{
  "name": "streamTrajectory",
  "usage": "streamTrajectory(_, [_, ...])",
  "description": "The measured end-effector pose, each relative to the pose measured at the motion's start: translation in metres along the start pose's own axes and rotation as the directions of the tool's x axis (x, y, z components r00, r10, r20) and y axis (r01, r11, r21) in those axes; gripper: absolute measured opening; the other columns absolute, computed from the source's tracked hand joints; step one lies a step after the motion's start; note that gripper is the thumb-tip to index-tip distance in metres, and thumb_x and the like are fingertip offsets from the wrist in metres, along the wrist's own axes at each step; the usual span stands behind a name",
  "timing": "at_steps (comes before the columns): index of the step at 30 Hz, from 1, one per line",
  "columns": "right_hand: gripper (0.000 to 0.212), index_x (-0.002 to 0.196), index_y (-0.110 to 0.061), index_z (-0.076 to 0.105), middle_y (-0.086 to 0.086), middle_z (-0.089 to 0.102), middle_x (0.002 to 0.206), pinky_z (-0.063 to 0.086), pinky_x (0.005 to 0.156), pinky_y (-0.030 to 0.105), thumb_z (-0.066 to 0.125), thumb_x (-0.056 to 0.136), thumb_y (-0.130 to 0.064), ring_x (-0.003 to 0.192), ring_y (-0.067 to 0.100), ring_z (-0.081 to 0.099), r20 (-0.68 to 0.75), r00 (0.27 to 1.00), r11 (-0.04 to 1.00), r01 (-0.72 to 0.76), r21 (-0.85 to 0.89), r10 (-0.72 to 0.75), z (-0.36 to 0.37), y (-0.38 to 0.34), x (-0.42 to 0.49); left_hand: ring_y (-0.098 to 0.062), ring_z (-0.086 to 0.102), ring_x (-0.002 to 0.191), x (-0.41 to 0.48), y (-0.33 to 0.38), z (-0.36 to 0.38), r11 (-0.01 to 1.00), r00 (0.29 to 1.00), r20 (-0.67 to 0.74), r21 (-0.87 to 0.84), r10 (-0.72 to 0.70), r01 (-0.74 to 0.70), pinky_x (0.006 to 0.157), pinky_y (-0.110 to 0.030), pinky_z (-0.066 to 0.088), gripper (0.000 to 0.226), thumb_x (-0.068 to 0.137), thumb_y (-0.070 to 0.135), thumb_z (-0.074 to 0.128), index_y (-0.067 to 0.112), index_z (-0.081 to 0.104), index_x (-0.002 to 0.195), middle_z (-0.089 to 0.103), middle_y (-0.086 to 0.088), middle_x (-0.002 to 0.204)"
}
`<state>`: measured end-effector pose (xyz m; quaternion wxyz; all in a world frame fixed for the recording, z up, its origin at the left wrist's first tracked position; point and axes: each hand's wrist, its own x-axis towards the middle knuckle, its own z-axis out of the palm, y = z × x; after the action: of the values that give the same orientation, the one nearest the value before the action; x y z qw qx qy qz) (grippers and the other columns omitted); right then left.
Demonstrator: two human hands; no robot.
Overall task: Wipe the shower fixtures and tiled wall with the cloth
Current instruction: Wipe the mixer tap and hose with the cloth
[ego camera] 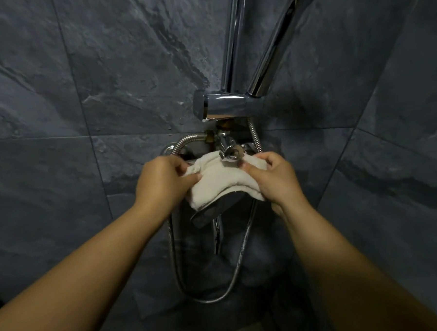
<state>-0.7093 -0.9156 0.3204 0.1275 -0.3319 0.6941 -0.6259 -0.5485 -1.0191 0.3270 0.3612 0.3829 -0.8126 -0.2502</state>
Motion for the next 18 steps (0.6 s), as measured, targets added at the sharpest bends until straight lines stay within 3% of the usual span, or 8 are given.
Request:
streamTrajectory(4, [0.022,0.089,-0.015,0.057,-0.006,0.057,0.079,0.045,0.061,0.013,0.076,0.077,-0.014,0.074,0.008,0.054,-0.137,0.988,0.996,0.06,-0.071,-0.07,-0.006,0.006,0.009,-0.014,0.055,0.067,-0.001,0.016,0.009,0.997,0.999,-0.016,-0.067,0.041,-0.042,0.061,-0.024,0.038,0.018,0.075,0.031,0.075,0.018,0.063,0.073,0.055,0.006,0.063])
streamTrajectory(6, [0.021,0.085,-0.014,0.057,-0.007,0.057,0.076,0.045,0.061,0.016,0.075,0.076,-0.011,0.076,0.013,0.055,-0.204,0.977,0.997,0.051,-0.053,-0.061,-0.014,0.011,0.014,-0.015,0.055,0.065,0.006,0.031,0.014,0.993,0.998,0.011,-0.107,0.056,-0.055,0.062,-0.027,0.044,0.02,0.075,0.032,0.075,0.018,0.062,0.071,0.056,0.004,0.063])
streamTrajectory(10, [0.019,0.082,-0.017,0.056,-0.003,0.058,0.079,0.045,0.063,0.021,0.075,0.078,-0.015,0.076,0.013,0.054,-0.095,0.995,0.999,-0.003,-0.042,-0.001,-0.006,0.02,0.0,-0.018,0.055,0.054,0.008,0.014,0.01,0.983,0.995,0.095,-0.176,-0.026,0.043,0.06,-0.031,0.05,0.024,0.073,0.027,0.078,0.007,0.065,0.074,0.059,-0.004,0.061])
streamTrajectory(14, [0.022,0.079,-0.024,0.052,-0.008,0.056,0.08,0.044,0.064,0.014,0.074,0.079,-0.021,0.073,0.003,0.051,-0.051,0.991,0.989,0.117,-0.088,-0.122,-0.005,0.005,-0.013,-0.003,0.05,0.034,-0.006,-0.003,0.002,0.973,0.983,0.171,-0.21,-0.061,0.097,0.039,-0.015,0.042,0.019,0.074,0.02,0.077,0.004,0.065,0.076,0.062,-0.006,0.059])
streamTrajectory(18, [0.02,0.087,-0.018,0.055,-0.011,0.054,0.08,0.039,0.057,0.003,0.074,0.079,-0.019,0.072,-0.001,0.049,0.011,0.984,0.969,0.179,-0.17,-0.18,-0.019,0.0,-0.015,-0.011,0.055,0.045,-0.004,0.003,0.007,0.959,0.983,0.172,-0.264,-0.057,0.102,0.053,-0.028,0.05,0.015,0.076,0.016,0.076,0.006,0.065,0.078,0.062,-0.006,0.061])
